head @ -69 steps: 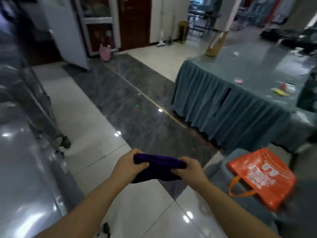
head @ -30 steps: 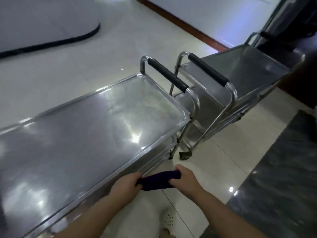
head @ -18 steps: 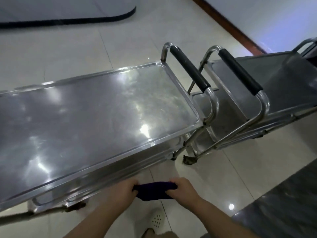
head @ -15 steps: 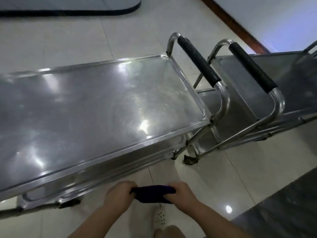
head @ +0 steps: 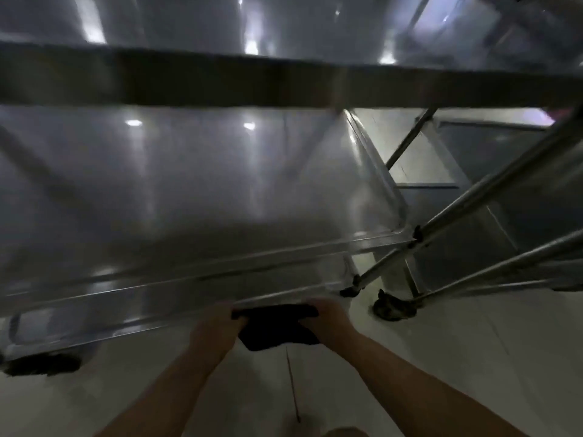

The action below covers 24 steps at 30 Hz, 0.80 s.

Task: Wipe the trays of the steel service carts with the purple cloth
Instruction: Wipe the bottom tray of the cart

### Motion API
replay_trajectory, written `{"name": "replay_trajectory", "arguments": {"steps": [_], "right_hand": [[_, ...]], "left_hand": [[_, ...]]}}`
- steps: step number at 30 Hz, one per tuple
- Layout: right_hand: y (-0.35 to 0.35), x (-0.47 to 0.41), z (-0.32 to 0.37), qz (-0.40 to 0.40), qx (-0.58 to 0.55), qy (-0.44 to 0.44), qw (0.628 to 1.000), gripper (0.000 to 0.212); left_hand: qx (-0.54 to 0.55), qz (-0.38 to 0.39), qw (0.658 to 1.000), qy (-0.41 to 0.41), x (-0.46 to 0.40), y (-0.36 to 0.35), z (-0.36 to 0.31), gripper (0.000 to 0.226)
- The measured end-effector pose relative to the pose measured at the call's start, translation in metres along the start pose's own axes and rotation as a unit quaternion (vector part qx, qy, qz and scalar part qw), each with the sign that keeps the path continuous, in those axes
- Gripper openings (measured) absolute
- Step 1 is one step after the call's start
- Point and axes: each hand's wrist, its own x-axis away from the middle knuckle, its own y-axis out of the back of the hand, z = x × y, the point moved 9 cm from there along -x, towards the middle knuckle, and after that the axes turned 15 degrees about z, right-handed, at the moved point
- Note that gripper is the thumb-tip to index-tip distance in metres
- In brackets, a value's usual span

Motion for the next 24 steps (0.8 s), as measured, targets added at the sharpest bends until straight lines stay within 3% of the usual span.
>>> {"name": "replay_trajectory", "arguments": {"steps": [3, 5, 7, 10, 12, 14, 17, 20, 24], "right_hand": [[0.036, -0.037, -0.012, -0.114, -0.062, 0.066, 0.989, 0.014], [0.058, -0.046, -0.016, -0.216, -0.059, 0.12, 0.967, 0.018], [0.061, -0.057, -0.024, -0.26, 0.016, 0.143, 0.955, 0.024], [0.025, -0.093, -0.054, -0.185, 0.152, 0.123, 0.963, 0.03], [-0.005, -0.107, -0.062, -0.152, 0.257, 0.161, 0.941, 0.021], [-0.017, -0.106, -0.057, -0.198, 0.333, 0.209, 0.898, 0.018], [-0.03, -0.114, -0.031, -0.183, 0.371, 0.256, 0.874, 0.048], [-0.057, -0.155, -0.02, -0.041, 0.447, 0.241, 0.861, 0.069], [-0.056, -0.196, -0.031, 0.014, 0.489, 0.187, 0.852, 0.053]], "left_hand": [[0.074, -0.107, 0.99, -0.057, -0.041, 0.014, -0.01, 0.022], [0.02, -0.209, 0.971, -0.116, -0.05, 0.028, -0.027, 0.012], [-0.031, -0.275, 0.946, -0.168, -0.058, 0.024, -0.035, 0.015], [-0.013, -0.212, 0.961, -0.175, -0.092, -0.013, -0.009, 0.022], [-0.02, -0.177, 0.971, -0.16, -0.107, -0.037, 0.017, 0.025], [-0.032, -0.205, 0.967, -0.147, -0.105, -0.043, 0.039, 0.027], [-0.067, -0.286, 0.95, -0.103, -0.101, -0.027, 0.058, 0.029], [-0.162, -0.289, 0.943, -0.044, -0.118, -0.02, 0.066, 0.054], [-0.274, -0.232, 0.933, -0.036, -0.141, -0.037, 0.071, 0.11]]}}
